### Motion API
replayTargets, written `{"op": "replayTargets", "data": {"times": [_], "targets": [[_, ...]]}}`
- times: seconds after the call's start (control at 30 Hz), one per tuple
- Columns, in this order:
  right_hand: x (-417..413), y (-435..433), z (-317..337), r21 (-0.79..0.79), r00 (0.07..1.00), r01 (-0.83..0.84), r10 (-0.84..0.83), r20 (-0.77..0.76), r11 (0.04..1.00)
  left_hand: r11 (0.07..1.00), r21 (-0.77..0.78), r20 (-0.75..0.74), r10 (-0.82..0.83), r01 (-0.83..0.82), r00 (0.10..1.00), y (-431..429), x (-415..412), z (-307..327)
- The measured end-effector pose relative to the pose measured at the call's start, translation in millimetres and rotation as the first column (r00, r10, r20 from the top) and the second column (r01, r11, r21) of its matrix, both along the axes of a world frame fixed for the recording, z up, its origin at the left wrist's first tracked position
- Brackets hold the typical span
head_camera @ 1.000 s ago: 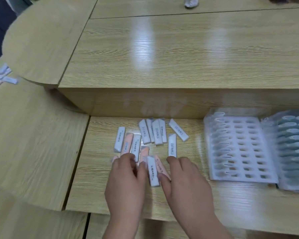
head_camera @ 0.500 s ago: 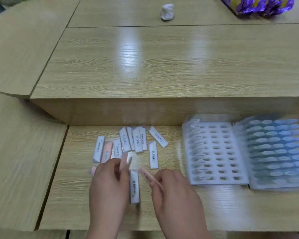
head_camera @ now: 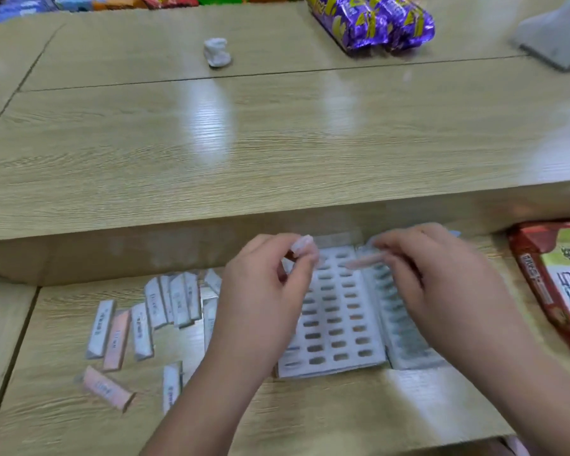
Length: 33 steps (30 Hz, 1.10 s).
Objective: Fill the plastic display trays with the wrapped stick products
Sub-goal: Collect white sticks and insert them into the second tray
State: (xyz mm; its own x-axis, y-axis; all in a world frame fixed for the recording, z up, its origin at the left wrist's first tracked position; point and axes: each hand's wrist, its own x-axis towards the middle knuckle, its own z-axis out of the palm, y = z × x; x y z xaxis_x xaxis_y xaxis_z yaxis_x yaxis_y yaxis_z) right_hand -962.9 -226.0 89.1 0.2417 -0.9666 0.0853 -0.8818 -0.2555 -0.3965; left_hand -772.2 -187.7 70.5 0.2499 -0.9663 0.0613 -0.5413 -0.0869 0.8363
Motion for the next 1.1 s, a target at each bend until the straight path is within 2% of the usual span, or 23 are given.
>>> {"op": "replayTargets", "data": {"times": [0.13, 0.27, 0.47, 0.53, 0.63, 0.83, 0.97, 1.1], "targets": [[0.2, -22.2, -14.8, -0.006, 0.998, -0.016, 0.016, 0.065, 1.000, 1.000, 0.016, 0.200, -0.002, -0.001, 0.980, -16.6, -12.2, -11.9], [4.7, -32.2, -31.0, -0.035, 0.996, -0.066, 0.068, 0.066, 0.997, 1.000, 0.017, 0.395, 0.004, -0.012, 0.919, -25.1, -18.6, -22.0], [5.8, -34.2, -44.6, -0.137, 0.990, -0.138, 0.140, 0.006, 0.981, 0.998, 0.045, 0.496, 0.020, -0.049, 0.868, -31.8, -23.3, -30.9], [5.6, -36.1, -44.3, -0.170, 0.988, -0.151, 0.143, -0.059, 0.974, 0.997, 0.063, 0.529, 0.011, -0.052, 0.849, -33.5, -24.7, -31.7], [5.3, -40.3, -42.0, -0.199, 0.974, -0.192, 0.161, -0.162, 0.961, 0.994, 0.090, 0.562, 0.000, -0.061, 0.827, -36.3, -27.3, -30.5], [3.7, -44.2, -44.0, -0.233, 0.947, -0.268, 0.212, -0.240, 0.935, 0.991, 0.123, 0.569, -0.032, -0.047, 0.822, -39.6, -29.0, -25.6], [4.4, -45.9, -48.6, -0.218, 0.964, -0.243, 0.211, -0.161, 0.945, 0.998, 0.064, 0.538, -0.022, -0.014, 0.843, -36.0, -32.0, -21.4], [0.7, -48.9, -48.1, -0.191, 0.974, -0.225, 0.220, -0.051, 0.955, 0.996, 0.086, 0.459, -0.056, 0.019, 0.887, -35.9, -39.4, -25.0]]}}
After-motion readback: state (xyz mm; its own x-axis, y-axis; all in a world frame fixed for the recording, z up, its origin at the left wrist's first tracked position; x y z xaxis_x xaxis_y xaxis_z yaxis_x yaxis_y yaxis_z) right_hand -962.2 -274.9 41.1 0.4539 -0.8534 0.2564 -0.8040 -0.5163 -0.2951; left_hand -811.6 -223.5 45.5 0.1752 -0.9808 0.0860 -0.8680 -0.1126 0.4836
